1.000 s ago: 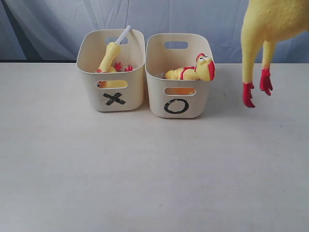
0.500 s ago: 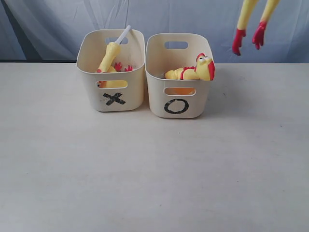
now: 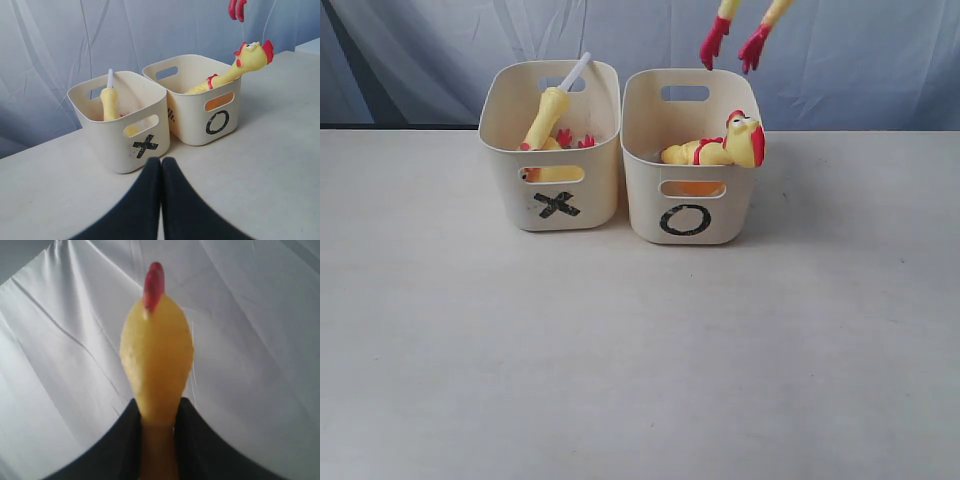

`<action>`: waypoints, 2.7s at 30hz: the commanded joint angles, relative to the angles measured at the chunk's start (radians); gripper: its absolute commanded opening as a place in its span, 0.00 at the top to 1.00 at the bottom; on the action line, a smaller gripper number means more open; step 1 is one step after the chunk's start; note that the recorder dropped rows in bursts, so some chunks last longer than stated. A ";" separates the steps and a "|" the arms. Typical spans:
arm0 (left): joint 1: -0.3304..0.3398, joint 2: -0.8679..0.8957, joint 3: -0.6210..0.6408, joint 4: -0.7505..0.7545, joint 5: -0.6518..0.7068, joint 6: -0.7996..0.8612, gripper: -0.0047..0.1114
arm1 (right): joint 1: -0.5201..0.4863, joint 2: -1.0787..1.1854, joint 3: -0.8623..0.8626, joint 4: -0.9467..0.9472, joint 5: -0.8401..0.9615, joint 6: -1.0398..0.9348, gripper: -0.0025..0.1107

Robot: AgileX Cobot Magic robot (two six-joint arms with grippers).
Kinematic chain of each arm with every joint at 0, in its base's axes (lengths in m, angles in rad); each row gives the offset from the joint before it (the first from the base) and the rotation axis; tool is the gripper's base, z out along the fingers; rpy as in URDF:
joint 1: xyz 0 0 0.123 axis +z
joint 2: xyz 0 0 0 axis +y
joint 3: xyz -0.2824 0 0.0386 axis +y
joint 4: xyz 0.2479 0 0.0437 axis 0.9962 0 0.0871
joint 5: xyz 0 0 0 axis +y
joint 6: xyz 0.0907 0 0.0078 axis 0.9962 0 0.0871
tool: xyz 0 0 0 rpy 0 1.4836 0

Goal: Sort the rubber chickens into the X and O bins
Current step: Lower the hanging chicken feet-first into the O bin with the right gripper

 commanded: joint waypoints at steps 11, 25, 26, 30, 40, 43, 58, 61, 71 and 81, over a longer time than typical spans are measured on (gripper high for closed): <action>-0.001 -0.009 -0.006 -0.023 -0.007 -0.004 0.96 | -0.005 0.318 -0.018 -0.292 -0.398 0.317 0.99; -0.001 -0.050 -0.006 -0.017 -0.005 -0.004 0.96 | 0.027 0.586 -0.242 -0.397 -0.442 0.277 0.99; -0.001 -0.055 -0.006 -0.015 -0.005 -0.004 0.96 | 0.029 0.600 -0.253 -0.401 -0.440 0.275 0.99; -0.001 -0.056 -0.006 -0.015 -0.001 -0.004 0.96 | 0.036 0.646 -0.290 -0.497 -0.418 0.263 0.99; -0.001 -0.056 -0.006 -0.017 0.001 -0.004 0.96 | 0.036 0.754 -0.404 -0.925 -0.419 0.261 0.99; -0.001 -0.056 -0.006 -0.019 0.001 -0.004 0.96 | 0.040 0.767 -0.412 -0.930 -0.400 0.261 0.99; -0.001 -0.077 -0.006 -0.019 0.006 -0.004 0.96 | 0.040 0.810 -0.412 -1.044 -0.392 0.181 0.99; -0.001 -0.077 -0.006 -0.019 0.006 -0.004 0.96 | 0.045 0.825 -0.412 -1.044 -0.400 0.183 0.99; -0.001 -0.077 -0.006 -0.019 0.006 -0.004 0.96 | 0.047 0.854 -0.412 -1.061 -0.367 0.177 0.99; -0.001 -0.077 -0.006 -0.019 0.006 -0.004 0.96 | 0.047 0.854 -0.412 -1.257 -0.318 0.180 0.99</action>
